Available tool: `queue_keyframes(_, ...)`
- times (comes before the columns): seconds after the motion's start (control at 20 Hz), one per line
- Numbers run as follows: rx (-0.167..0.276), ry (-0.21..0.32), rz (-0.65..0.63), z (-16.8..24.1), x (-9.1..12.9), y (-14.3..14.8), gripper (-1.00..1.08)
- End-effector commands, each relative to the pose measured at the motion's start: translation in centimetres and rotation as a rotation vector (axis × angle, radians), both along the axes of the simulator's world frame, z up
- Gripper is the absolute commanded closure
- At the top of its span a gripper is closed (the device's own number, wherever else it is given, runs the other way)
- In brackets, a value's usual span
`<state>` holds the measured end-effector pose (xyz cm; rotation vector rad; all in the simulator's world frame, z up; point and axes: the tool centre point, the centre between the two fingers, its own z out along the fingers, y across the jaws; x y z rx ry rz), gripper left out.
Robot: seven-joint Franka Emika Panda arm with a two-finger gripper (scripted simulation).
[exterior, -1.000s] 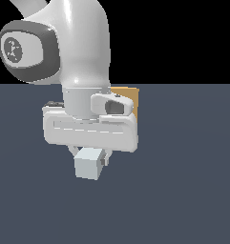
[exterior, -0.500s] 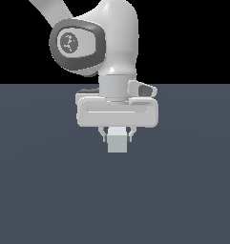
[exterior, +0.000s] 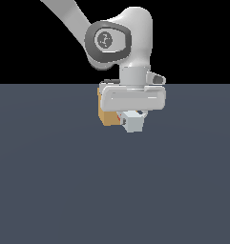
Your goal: Insert the peg into the horizontal hole in a box.
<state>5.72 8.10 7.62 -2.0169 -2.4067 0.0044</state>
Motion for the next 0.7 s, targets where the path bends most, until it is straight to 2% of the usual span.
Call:
queue_keyframes(0.0, 0.0, -0.003, 0.034, 0.6, 0.9, 1.5, 1.08)
queue_keyframes(0.3, 0.001, -0.003, 0.086, 1.2, 1.9, 3.9, 1.08)
queue_keyframes(0.65, 0.001, -0.003, 0.102, 1.4, 2.2, 4.6, 1.08)
